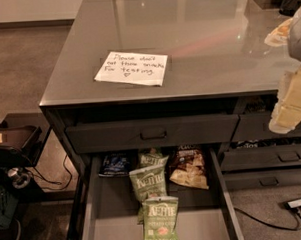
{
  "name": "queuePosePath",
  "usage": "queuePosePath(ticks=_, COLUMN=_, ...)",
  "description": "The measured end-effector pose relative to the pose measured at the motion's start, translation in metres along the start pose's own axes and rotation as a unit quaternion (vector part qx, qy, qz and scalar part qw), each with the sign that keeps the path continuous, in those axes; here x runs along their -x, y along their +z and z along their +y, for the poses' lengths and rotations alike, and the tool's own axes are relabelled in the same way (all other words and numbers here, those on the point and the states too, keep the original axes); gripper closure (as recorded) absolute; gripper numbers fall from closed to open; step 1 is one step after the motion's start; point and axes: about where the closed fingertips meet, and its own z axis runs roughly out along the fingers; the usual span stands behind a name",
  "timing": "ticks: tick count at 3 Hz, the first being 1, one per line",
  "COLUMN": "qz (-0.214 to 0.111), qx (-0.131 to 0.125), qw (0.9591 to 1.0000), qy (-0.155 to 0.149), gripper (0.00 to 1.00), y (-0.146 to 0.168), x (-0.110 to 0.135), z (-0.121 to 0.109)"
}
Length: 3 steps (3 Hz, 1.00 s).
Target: Pick brown chip bag from middle drawer and place on counter
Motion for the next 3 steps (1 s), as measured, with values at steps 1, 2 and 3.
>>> queuePosePath(ticks=1, qz=0.0, qx=0.0, qw=1.0, qy=0.0, gripper=0.0, y=0.0, x=0.0, z=0.0)
queuePosePath(ticks=2, qz=-0.025, qx=0.014, qw=0.9995, qy=0.01, gripper=0.0, y=0.025, x=0.002, z=0.012)
queuePosePath(ticks=3, qz=-0.083, qx=0.042, qw=0.9951, qy=0.034, gripper=0.0, y=0.078, x=0.006, z=0.036)
